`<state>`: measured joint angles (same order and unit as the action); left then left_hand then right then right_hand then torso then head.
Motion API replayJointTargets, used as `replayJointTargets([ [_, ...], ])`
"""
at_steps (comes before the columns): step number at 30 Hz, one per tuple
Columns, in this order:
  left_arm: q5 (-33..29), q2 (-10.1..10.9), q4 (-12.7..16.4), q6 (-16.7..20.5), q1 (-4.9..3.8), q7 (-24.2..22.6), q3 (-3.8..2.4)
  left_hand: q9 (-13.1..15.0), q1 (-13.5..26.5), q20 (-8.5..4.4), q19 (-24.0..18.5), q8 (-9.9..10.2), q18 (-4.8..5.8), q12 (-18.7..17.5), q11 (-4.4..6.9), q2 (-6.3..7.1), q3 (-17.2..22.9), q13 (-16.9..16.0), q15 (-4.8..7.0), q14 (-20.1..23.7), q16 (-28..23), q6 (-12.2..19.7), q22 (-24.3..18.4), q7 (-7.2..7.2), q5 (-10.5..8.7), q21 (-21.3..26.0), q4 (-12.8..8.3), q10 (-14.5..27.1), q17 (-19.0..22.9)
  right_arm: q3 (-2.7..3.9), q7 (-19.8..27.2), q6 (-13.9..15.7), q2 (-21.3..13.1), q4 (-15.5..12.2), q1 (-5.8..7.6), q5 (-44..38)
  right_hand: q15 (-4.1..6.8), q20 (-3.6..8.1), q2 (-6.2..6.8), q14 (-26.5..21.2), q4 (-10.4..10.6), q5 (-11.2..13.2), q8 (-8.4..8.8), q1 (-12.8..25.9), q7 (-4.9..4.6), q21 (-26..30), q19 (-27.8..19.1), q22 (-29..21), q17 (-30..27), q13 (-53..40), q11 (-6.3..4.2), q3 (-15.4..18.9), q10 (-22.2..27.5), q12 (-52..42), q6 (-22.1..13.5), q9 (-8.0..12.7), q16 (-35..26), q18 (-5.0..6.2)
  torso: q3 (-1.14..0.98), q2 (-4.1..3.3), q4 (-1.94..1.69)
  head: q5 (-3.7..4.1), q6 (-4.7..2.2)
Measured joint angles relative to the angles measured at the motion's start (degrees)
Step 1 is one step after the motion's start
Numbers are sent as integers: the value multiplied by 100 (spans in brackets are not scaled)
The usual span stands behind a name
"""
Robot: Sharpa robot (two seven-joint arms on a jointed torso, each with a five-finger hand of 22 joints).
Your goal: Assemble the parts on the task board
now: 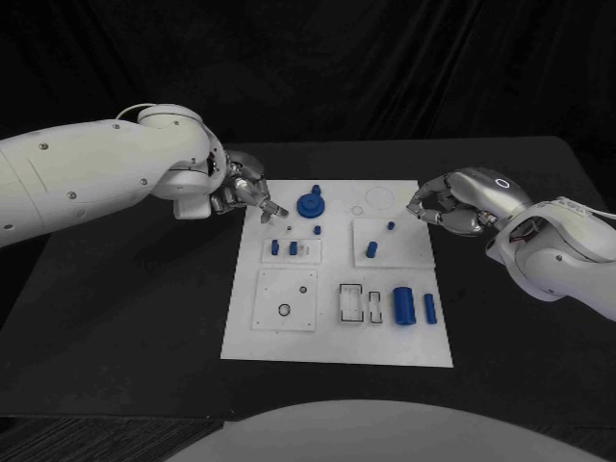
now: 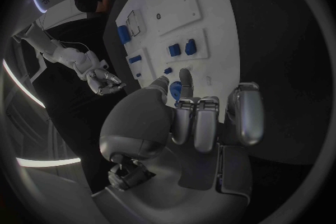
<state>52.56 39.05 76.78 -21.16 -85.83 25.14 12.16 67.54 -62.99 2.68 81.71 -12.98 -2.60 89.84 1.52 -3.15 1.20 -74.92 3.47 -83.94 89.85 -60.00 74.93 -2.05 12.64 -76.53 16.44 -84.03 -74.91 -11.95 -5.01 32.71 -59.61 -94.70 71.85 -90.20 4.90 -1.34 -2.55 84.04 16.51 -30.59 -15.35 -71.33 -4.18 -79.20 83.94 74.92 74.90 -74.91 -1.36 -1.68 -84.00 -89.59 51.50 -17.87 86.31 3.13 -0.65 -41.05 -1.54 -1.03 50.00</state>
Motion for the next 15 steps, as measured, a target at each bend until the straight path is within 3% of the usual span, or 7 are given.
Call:
replayJointTargets([
  [4, -86, -125, -191, -124, 0, 61, 1, -622, -65, 0, 0, 455, 1, 0, -6, -19, -112, 0, 0, 0, 0, -173, 0, -51, -38, 0, 0, 6, 0, 0, 2, 0, 3, -10, 0, 0, 0, 0, 0, 0, 0, 0, 0, 0, 0, 0, 0, 0, 0, 0, 0, 0, 0, 0, 0, 0, 0, 0, 7, -7, -2, 11, 0],
  [8, -109, -218, -302, -188, 7, 77, 1, -964, -97, 0, 0, 655, 0, 0, -21, -51, -151, 0, 0, 0, 0, -290, 0, -62, -38, 0, -9, 21, 0, 0, 3, 0, 7, -10, 0, 0, 0, 0, 0, 0, 0, 0, 0, 0, 0, -24, 0, 0, 0, 0, 0, 0, 0, 0, 0, 0, 0, 0, 18, -20, -2, -14, 0],
  [11, -85, -260, -340, -216, 18, 82, 1, -980, -148, 0, 0, 613, 0, 0, -21, -39, -175, 0, 0, 0, 0, -435, 0, -22, -38, 0, -33, 21, 0, 0, 4, 0, 14, -10, 0, 0, 0, 0, 0, 0, 0, 0, 0, 0, 0, -24, 0, 0, 0, 0, 0, 0, 0, 0, 0, 0, 0, 0, 27, -32, -2, -37, 0],
  [15, -37, -289, -385, -247, 41, 100, 1, -780, -162, 0, 0, 455, 0, 0, -21, -42, -230, 0, 0, 0, 0, -504, -1, 12, -64, 0, -24, 21, 0, 0, 5, 0, 26, -7, 0, 0, 0, 0, 0, 0, 0, 0, 0, 0, 0, -24, 0, 0, 0, 0, 0, 0, 0, 0, 0, -1, 0, 0, 36, -39, 2, -70, 0],
])
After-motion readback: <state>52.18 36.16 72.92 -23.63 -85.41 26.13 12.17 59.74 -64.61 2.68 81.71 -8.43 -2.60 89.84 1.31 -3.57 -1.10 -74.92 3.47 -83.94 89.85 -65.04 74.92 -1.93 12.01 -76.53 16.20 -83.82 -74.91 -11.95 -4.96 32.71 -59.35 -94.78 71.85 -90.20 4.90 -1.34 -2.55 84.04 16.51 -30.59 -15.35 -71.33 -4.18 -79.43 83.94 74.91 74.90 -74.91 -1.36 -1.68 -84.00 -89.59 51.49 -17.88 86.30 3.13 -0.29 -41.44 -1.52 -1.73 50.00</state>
